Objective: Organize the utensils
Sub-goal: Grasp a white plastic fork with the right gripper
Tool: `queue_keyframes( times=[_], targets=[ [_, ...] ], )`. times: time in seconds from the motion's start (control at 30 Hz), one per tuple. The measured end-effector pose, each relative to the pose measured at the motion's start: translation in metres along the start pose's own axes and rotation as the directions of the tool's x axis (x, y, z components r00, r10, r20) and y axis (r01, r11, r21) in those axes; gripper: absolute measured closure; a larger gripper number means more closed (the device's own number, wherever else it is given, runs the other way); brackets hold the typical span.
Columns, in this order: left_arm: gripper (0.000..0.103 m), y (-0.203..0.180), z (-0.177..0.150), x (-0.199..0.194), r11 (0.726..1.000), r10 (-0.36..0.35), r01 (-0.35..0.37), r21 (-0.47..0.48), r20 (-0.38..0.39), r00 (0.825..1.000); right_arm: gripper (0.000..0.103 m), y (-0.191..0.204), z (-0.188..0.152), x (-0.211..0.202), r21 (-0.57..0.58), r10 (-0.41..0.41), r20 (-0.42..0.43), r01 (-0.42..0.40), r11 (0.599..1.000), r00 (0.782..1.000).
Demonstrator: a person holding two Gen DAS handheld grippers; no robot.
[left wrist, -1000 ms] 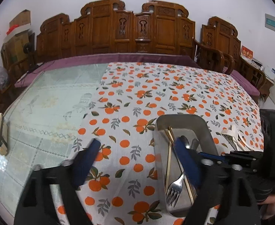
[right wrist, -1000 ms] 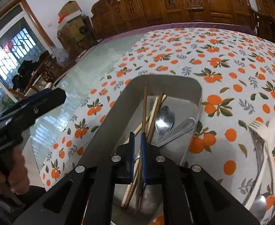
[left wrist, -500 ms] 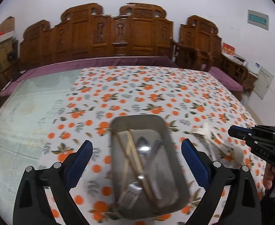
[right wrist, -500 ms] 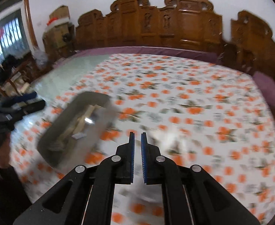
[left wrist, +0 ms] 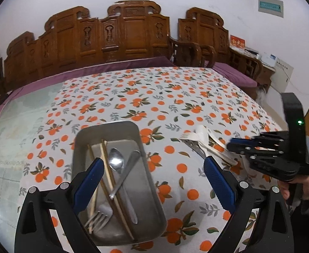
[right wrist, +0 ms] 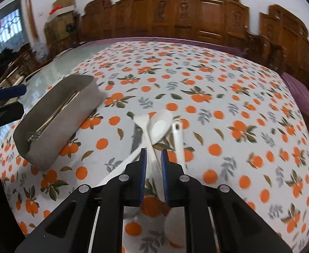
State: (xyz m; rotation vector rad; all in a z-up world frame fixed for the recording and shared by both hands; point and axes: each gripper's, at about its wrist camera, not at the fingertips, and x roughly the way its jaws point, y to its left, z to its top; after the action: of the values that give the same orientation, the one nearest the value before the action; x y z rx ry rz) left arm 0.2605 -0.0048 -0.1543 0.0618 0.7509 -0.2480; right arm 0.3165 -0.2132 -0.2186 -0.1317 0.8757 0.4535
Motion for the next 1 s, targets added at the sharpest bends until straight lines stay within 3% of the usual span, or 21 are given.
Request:
queue_keyframes(
  times=[0.23,0.33,0.7,0.8,1.0],
  targets=[
    [0.012,-0.017,-0.005,0.007,0.999,-0.013,0.014,0.039,-0.023,1.0,0.087,0.003,0.002,0.028,-0.053,-0.012,-0.061,0.009,0.999,0.998],
    [0.012,-0.021,-0.006,0.008,0.999,-0.022,0.023,0.05,-0.027,0.999,0.079,0.0,0.004,0.035,-0.051,-0.004,-0.07,0.0,0.999,0.998],
    [0.012,-0.026,-0.007,0.011,0.998,-0.019,0.021,0.056,-0.034,0.999,0.079,0.006,0.01,0.049,-0.091,-0.024,-0.127,0.013,0.996,0.992],
    [0.012,-0.029,-0.007,0.01,0.998,-0.015,0.017,0.062,-0.033,0.999,0.093,0.006,0.009,0.049,-0.089,-0.02,-0.121,0.009,0.996,0.992],
    [0.012,-0.037,-0.005,0.012,0.998,-0.006,0.008,0.06,-0.035,0.999,0.093,-0.001,0.012,0.028,-0.049,0.021,-0.055,-0.024,0.999,0.998]
  ],
)
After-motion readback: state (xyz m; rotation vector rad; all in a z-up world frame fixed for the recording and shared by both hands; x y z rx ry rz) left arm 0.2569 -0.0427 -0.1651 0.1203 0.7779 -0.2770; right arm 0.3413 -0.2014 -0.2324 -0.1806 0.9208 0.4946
